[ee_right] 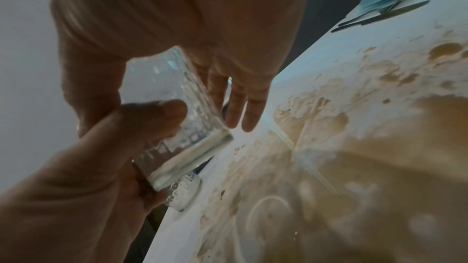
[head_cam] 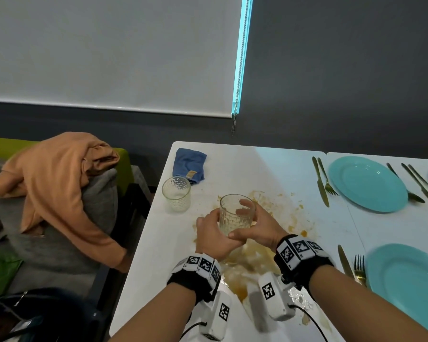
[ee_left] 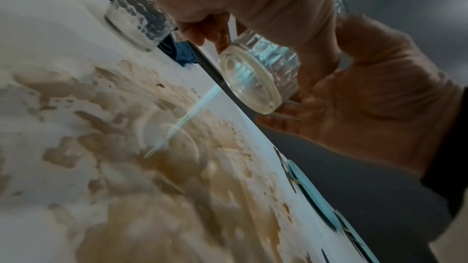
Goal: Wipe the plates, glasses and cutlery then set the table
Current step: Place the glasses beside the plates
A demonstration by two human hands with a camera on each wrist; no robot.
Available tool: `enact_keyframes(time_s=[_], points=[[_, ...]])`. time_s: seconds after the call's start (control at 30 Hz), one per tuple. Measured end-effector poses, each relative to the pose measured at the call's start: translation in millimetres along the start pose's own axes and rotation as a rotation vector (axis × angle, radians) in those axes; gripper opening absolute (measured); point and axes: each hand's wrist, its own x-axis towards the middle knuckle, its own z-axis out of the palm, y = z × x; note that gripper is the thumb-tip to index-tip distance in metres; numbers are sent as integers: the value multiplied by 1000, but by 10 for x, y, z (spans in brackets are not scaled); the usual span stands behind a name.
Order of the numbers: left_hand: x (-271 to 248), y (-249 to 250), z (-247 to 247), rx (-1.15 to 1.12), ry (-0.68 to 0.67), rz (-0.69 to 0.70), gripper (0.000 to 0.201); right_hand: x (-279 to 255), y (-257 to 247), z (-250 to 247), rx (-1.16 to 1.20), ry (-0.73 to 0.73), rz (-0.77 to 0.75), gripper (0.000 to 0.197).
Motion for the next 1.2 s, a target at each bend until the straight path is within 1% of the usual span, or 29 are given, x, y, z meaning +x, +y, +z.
enact_keyframes(time_s=[0.07,0.1,0.2,0.23,0.27,0.33,0.4,0.43,0.5,0.53,0.67,0.73,0.87,0.93,1.07,1.2], points=[[12,11,22,-20,-29,-26,86,0,18,0,-1,56,-10,76],[31,-4,23,-27,-56,-38,89,1,26,-2,2,82,-10,72],[128,-173,-34,33,-123,-62,117,1,41,-45,-1,151,-10,69],[162,-250,-76,72,-102,-97,119,-3,37,-73,-7,183,-7,69],[215,-343,-130,102,-48,-156,116,-3,38,-113,-9,217,0,70],[356,-517,-280,119,126,-331,108,1,44,-210,3,274,16,70],[512,-639,-447,63,285,-486,110,-7,50,-309,-1,301,25,70],[597,-672,-514,11,344,-522,112,-14,46,-358,-9,311,24,70],[767,-706,-605,-93,411,-515,116,-32,40,-453,-30,323,27,69],[840,-726,-630,-128,421,-494,116,-42,48,-494,-35,326,33,70],[1008,-788,-648,-176,404,-435,112,-98,99,-617,-42,349,55,72],[1033,-786,-624,-187,418,-414,106,-134,134,-663,-43,355,66,73],[1059,-720,-569,-113,421,-401,82,-213,208,-776,-46,370,82,71],[1046,-720,-543,-88,419,-401,75,-265,253,-863,-36,389,91,70],[981,-622,-456,9,407,-327,72,-402,382,-1071,-11,424,117,70],[911,-338,-286,32,395,-266,72,-536,537,-1366,37,466,151,71]])
